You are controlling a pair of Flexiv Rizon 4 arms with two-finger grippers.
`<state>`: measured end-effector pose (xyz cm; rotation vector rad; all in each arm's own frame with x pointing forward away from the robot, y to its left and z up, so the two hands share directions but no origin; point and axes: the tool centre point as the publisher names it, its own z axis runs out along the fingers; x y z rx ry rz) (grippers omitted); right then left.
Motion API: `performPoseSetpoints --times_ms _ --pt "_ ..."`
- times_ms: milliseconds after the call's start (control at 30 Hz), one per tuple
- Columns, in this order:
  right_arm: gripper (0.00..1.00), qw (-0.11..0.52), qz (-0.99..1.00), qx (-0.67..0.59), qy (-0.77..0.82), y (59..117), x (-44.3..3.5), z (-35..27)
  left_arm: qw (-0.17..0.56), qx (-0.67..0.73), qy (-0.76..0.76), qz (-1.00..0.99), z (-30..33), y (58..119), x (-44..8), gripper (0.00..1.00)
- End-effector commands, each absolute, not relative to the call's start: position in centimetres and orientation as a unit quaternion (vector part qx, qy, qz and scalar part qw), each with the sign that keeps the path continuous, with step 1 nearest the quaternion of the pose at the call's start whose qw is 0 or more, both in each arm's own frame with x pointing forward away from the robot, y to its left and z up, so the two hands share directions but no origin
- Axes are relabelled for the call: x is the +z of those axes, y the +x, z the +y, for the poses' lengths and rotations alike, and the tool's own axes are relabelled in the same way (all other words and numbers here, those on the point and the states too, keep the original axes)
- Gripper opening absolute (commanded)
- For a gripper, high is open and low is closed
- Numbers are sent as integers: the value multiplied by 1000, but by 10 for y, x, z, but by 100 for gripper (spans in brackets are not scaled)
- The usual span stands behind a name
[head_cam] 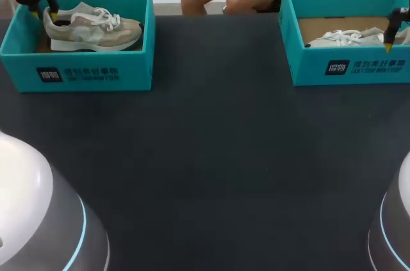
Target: Take the shoe out of the shoebox, open the shoe tongue, remove and reinsert the insole, then place the shoe into the shoebox
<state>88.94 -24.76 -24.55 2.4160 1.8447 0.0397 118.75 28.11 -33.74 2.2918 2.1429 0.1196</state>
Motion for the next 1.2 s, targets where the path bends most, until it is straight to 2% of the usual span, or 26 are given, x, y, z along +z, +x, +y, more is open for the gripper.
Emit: performPoseSetpoints --times_ms 33,133,200,233,533,967,1200 --pt "100 51 606 14 794 889 -246 -247 -5 33 731 682 280 1196 -345 41" --pt "100 51 606 14 794 889 -246 -247 -11 34 734 679 278 1194 -348 31" --pt "100 51 606 14 794 889 -246 -247 -13 32 734 678 277 1193 -350 8" --pt "100 51 606 14 794 889 -246 -247 -16 31 735 677 277 1192 -351 0" --pt "100 51 606 14 794 889 -246 -247 -37 10 759 650 278 1179 -326 0" --pt "100 51 606 14 794 889 -246 -247 -55 23 797 601 273 1134 -213 0" --pt "100 51 606 14 794 889 -246 -247 -66 64 799 594 262 1108 -172 0"
